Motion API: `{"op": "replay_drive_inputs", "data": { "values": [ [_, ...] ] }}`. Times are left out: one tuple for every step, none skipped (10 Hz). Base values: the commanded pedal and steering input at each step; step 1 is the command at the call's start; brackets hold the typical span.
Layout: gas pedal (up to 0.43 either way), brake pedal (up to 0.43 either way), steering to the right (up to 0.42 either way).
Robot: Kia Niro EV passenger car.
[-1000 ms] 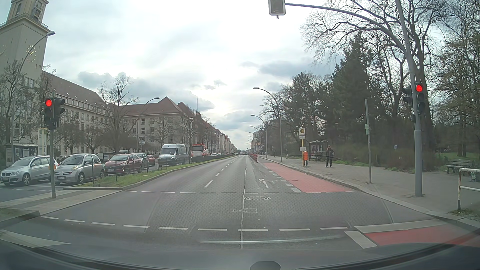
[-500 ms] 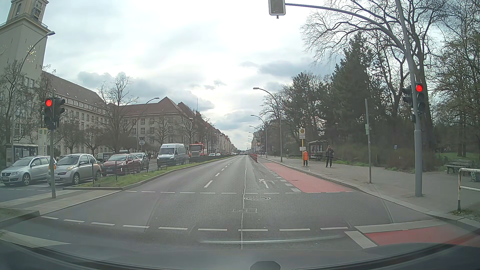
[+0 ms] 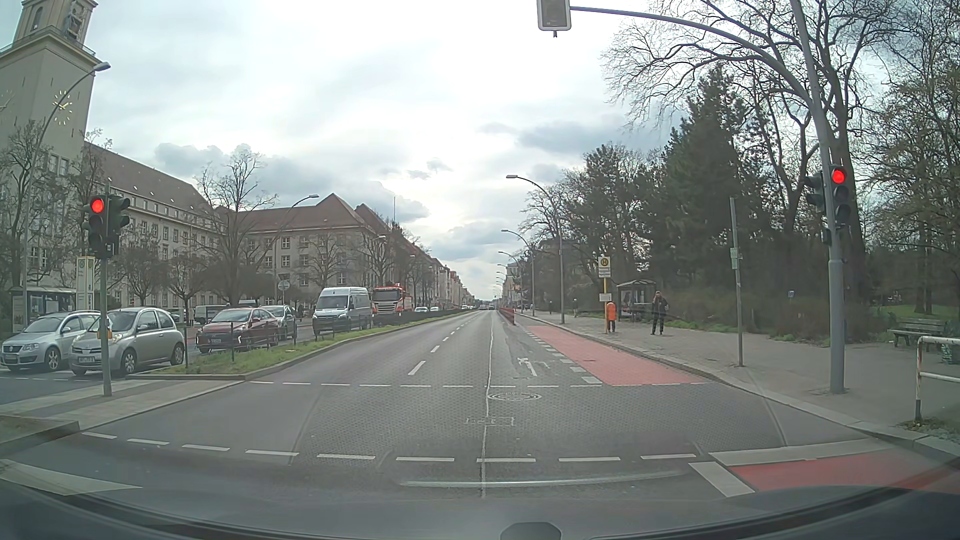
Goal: Follow the waypoints while adhering to traffic rules and regulations
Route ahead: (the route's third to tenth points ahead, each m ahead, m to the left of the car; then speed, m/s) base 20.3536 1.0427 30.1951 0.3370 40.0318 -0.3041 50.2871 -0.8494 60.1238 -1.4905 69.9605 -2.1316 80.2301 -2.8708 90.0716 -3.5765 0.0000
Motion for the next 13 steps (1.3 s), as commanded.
{"op": "replay_drive_inputs", "data": {
  "values": [
    [0.0, 0.329, -0.008],
    [0.0, 0.329, -0.008],
    [0.0, 0.329, -0.008],
    [0.0, 0.329, -0.008],
    [0.0, 0.329, -0.008],
    [0.0, 0.323, -0.008],
    [0.0, 0.329, -0.008],
    [0.0, 0.329, -0.008],
    [0.0, 0.329, -0.008],
    [0.0, 0.329, -0.008],
    [0.0, 0.329, -0.008],
    [0.0, 0.329, -0.008],
    [0.0, 0.329, -0.008]
  ]
}}
